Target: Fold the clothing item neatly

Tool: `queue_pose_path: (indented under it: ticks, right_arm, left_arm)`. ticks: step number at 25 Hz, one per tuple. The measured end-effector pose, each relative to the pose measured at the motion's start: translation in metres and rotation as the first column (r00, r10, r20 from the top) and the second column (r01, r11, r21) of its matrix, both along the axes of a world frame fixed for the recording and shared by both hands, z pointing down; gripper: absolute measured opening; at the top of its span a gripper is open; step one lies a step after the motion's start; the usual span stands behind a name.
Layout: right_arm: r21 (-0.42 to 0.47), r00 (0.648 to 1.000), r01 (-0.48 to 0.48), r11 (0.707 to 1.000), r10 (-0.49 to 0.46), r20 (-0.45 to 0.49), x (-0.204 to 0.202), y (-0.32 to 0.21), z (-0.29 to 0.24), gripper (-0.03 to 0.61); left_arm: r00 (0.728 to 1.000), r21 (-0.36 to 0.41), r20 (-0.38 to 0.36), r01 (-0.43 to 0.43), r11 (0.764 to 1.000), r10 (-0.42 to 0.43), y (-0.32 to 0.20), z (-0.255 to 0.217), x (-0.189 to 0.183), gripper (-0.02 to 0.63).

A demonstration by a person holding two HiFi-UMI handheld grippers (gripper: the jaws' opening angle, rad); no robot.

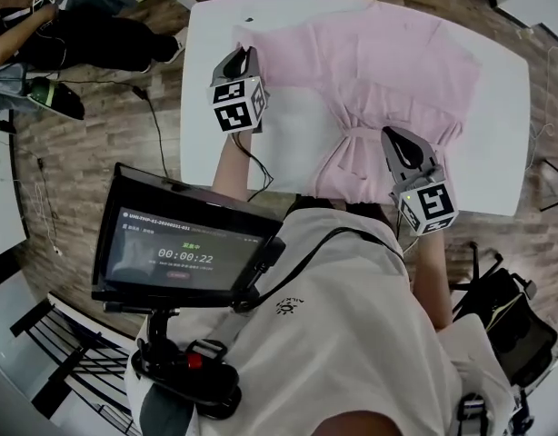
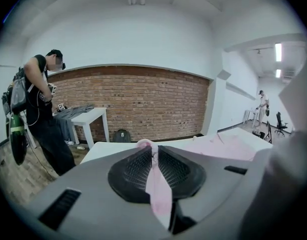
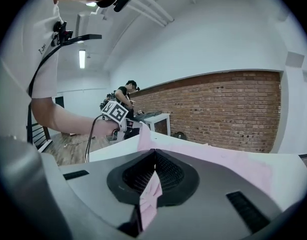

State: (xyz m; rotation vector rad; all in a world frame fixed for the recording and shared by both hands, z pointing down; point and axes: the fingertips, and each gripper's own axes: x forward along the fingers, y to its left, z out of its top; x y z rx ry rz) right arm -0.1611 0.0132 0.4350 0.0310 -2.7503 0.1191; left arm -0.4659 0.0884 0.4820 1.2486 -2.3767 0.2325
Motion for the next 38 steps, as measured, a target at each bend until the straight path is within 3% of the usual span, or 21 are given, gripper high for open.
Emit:
queue_pose_path:
  ticks: [10, 14, 22, 27, 33, 35, 38]
  right_arm:
    - [-0.016, 0.993, -0.114, 0.993, 0.114, -0.007, 0.081, -0.060, 0.002, 0.005]
    - [-0.021, 0.987, -0.163, 0.986, 0.163, -0.018, 0.116, -0.085, 0.009, 0.005]
    - [-0.031, 0.969, -0.241, 0.970, 0.239, -0.058, 0.172, -0.131, 0.025, 0.005]
    - [-0.041, 0.961, -0.269, 0.962, 0.265, -0.080, 0.198, -0.153, 0.044, 0.005]
    - [-0.039, 0.954, -0.287, 0.957, 0.282, -0.104, 0.207, -0.154, 0.039, 0.005]
    - [-0.039, 0.952, -0.291, 0.956, 0.285, -0.110, 0.210, -0.155, 0.039, 0.005]
    - [-0.040, 0.951, -0.293, 0.955, 0.287, -0.116, 0.213, -0.158, 0.042, 0.005]
  left_arm:
    - [0.986, 0.046, 0.052, -0.160, 0.986, 0.158, -0.114, -0.044, 0.087, 0.043]
    - [0.971, 0.043, 0.055, -0.235, 0.971, 0.232, -0.170, -0.039, 0.134, 0.043]
    - [0.924, -0.033, 0.099, -0.367, 0.930, 0.369, -0.261, -0.006, 0.234, 0.043]
    - [0.874, -0.109, 0.147, -0.451, 0.886, 0.463, -0.298, 0.029, 0.287, 0.043]
    - [0.781, -0.260, 0.221, -0.531, 0.807, 0.584, -0.303, 0.053, 0.323, 0.043]
    - [0.750, -0.313, 0.221, -0.552, 0.773, 0.624, -0.301, 0.067, 0.331, 0.043]
    - [0.688, -0.385, 0.201, -0.599, 0.702, 0.697, -0.303, 0.091, 0.344, 0.044]
